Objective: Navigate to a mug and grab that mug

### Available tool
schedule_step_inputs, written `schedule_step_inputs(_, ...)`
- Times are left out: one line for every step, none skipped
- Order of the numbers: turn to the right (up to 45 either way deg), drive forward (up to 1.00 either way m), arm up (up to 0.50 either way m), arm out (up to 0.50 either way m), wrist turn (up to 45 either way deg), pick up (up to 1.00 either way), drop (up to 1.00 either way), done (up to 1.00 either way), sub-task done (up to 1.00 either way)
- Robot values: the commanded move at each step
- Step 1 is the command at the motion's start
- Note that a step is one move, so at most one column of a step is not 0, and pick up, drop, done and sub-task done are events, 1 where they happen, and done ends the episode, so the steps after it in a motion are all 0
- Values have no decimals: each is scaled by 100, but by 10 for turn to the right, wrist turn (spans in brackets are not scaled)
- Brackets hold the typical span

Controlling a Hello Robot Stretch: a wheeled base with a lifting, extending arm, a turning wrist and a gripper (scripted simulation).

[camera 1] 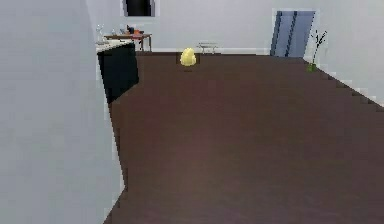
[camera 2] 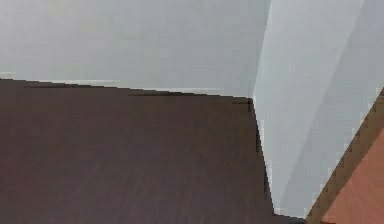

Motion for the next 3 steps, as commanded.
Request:
schedule_step_inputs(0,100,0,0,0,0,0,0,0)
schedule_step_inputs(0,55,0,0,0,0,0,0,0)
schedule_step_inputs(-90,0,0,0,0,0,0,0,0)
